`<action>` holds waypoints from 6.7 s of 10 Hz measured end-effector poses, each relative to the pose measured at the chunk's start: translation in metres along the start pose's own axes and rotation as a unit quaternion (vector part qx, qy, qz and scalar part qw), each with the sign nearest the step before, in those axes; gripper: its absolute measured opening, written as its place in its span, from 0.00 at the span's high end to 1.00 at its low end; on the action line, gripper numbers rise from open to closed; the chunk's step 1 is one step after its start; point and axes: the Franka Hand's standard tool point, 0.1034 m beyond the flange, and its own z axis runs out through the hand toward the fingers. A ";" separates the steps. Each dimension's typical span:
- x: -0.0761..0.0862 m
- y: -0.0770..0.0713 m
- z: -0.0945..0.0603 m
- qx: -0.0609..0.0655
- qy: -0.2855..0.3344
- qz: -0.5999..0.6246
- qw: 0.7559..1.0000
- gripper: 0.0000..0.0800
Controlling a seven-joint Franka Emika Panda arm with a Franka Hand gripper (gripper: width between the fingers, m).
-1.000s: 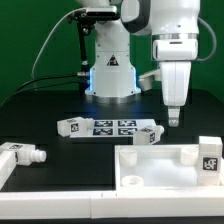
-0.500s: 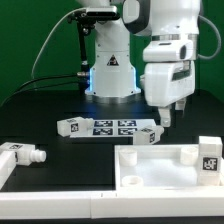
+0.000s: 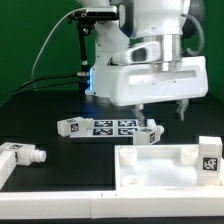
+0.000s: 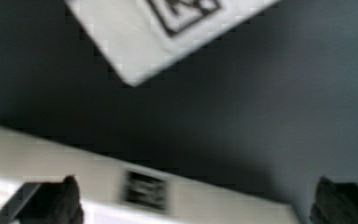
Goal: Assemble square table
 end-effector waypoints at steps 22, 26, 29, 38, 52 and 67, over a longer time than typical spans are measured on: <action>-0.041 0.034 0.020 0.219 -0.478 0.416 0.742 0.19; -0.041 0.030 0.024 0.222 -0.489 0.409 0.738 0.19; -0.060 0.016 0.037 0.212 -0.496 0.410 0.735 0.19; -0.032 0.019 0.009 0.223 -0.492 0.393 0.744 0.65; 0.097 0.058 -0.051 0.067 -0.038 0.351 0.933 0.65; 0.148 0.110 -0.024 -0.036 0.179 0.235 0.955 0.65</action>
Offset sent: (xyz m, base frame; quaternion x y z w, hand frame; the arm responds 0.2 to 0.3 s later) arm 0.0146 -0.0452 -0.0093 -0.0142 -0.0792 0.2463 0.9658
